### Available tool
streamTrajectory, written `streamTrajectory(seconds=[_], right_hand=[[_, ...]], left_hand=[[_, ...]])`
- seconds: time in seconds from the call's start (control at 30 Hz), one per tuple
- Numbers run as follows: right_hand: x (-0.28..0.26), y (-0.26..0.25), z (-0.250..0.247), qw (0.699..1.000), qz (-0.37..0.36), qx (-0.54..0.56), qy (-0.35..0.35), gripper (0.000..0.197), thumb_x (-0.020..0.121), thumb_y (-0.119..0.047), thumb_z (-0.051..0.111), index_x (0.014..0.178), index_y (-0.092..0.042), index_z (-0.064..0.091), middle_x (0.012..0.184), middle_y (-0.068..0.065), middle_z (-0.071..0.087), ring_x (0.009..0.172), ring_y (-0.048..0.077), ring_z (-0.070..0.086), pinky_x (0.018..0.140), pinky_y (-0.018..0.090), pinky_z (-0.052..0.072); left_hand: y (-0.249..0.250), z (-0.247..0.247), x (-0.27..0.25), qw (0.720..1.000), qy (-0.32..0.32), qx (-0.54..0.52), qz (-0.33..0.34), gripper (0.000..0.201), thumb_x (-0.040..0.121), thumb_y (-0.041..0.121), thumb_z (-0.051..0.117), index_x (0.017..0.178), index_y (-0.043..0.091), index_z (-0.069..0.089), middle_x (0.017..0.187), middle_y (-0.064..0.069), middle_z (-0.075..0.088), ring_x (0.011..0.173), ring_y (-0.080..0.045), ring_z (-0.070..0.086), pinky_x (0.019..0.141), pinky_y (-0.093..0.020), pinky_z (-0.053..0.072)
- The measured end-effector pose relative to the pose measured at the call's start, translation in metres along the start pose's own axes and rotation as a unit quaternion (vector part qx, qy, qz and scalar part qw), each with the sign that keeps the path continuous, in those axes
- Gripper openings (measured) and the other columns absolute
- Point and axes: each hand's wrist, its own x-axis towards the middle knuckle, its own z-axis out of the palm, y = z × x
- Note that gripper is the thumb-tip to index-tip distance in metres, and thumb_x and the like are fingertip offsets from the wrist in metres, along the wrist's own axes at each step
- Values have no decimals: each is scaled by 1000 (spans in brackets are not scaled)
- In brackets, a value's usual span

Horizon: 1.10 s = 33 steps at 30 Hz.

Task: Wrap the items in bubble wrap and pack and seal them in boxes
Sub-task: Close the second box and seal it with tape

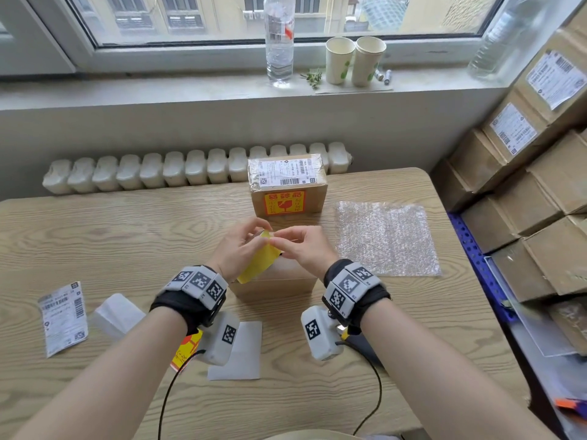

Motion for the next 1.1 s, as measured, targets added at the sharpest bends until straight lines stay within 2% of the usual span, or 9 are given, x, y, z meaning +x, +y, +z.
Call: streamTrajectory(seconds=[0.1,0.17,0.3,0.43,0.57,0.73,0.87,1.0,1.1], right_hand=[[2,4,-1,999,-11,-23,44,18,82,-13,73,97,-4,74,91,9,73,89,20,69,87,39,56],[1,5,0,995,-37,-66,68,14,80,-15,74,93,-8,76,88,5,74,85,16,70,84,38,56],[-9,3,6,967,-119,-202,98,13,83,-17,70,94,-14,76,89,0,75,83,11,68,83,30,54],[-13,0,8,947,-152,-264,104,14,85,-14,65,95,-14,75,90,2,74,83,15,66,82,31,52],[-10,0,7,954,-139,-248,100,11,85,-13,63,90,-14,73,85,2,72,79,16,66,78,35,54],[-11,5,5,961,-127,-220,113,10,86,-12,63,90,-11,72,86,2,72,81,16,65,80,34,54],[-8,5,2,991,-43,-96,82,11,81,-15,72,90,-8,74,86,3,72,84,16,68,84,37,56],[-2,0,0,983,-56,-168,58,9,84,-17,68,88,-11,73,84,0,69,85,16,65,85,38,54],[0,-2,-1,983,-64,-165,50,5,86,-16,66,82,-15,68,82,-2,65,86,19,64,85,41,54]], left_hand=[[-8,3,0,999,0,37,6,30,67,57,42,91,46,55,100,4,54,100,-21,53,84,-39,47],[-10,5,-1,998,4,58,9,25,68,57,40,89,52,52,99,8,51,105,-22,50,92,-43,43],[-5,7,-4,996,1,84,22,38,69,58,34,95,39,54,98,10,49,105,-16,44,99,-44,35],[-6,4,-6,996,-8,81,22,43,71,57,36,100,33,57,106,4,53,106,-17,47,97,-47,39],[-5,2,-6,997,-32,67,-10,37,74,60,38,99,41,56,102,6,51,100,-23,54,83,-52,49],[1,5,-4,989,-39,146,2,52,73,62,29,108,34,56,114,-4,53,106,-18,46,85,-32,35],[0,4,-8,987,-51,155,1,61,70,66,24,111,33,55,117,-3,51,112,-19,45,96,-39,37],[2,6,-6,979,-62,194,-8,68,69,66,20,115,28,54,118,-5,51,113,-22,46,99,-44,36],[6,3,-1,980,-65,186,-24,71,67,67,19,116,28,52,116,-5,51,109,-24,47,96,-44,39]])
